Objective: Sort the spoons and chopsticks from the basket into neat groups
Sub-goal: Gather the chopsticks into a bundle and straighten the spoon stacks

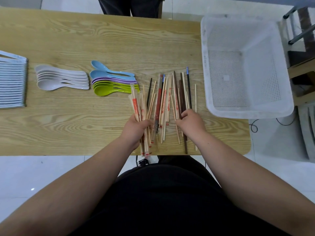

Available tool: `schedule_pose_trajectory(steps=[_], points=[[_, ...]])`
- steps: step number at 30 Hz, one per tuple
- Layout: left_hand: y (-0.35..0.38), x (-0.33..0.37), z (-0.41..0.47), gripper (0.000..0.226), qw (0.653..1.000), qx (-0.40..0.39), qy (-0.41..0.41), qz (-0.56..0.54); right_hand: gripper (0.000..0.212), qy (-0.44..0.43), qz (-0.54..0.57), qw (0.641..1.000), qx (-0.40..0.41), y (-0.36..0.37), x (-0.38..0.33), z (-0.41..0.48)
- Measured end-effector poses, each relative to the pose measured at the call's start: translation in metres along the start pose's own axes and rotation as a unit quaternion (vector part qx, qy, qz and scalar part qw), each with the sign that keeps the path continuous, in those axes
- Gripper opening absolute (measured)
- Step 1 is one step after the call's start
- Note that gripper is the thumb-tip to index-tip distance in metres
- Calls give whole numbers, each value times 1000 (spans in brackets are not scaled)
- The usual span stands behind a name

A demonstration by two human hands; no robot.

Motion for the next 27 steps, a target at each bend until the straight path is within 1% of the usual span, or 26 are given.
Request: schedule_pose_trajectory(steps=[3,7,11,13,15,18,23,27], points=[[0,1,2,54,1000,-6,-5,-7,21,-25,-26,999,19,-7,-3,10],[-1,3,8,55,1000,-3,-9,-9,14,-53,-110,993,4,-17,2,19],[-2,2,10,49,1000,1,-14,-9,16,-59,-169,984,16,-19,6,21],[-3,3,11,53,1000,1,-17,-9,16,-80,-185,979,35,-17,2,21],[-4,4,11,49,1000,1,-18,-8,25,-100,-182,978,14,-12,-8,22],[-8,5,13,35,1000,11,-9,-3,41,-81,-171,981,-33,-6,-21,26],[-14,4,18,33,1000,19,-11,0,39,-60,-198,978,-25,-2,-35,31],[-18,3,17,35,1000,18,-15,-4,39,-47,-177,983,-20,0,-43,36]])
Point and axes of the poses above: each hand's wrist, its own z-axis towards the middle knuckle, its own y-axis out of the palm, x = y × z, the point moved 2 cm from there along z, towards the middle knuckle, and after that the axes turned 10 degrees about -y, right-handed, at the moved point
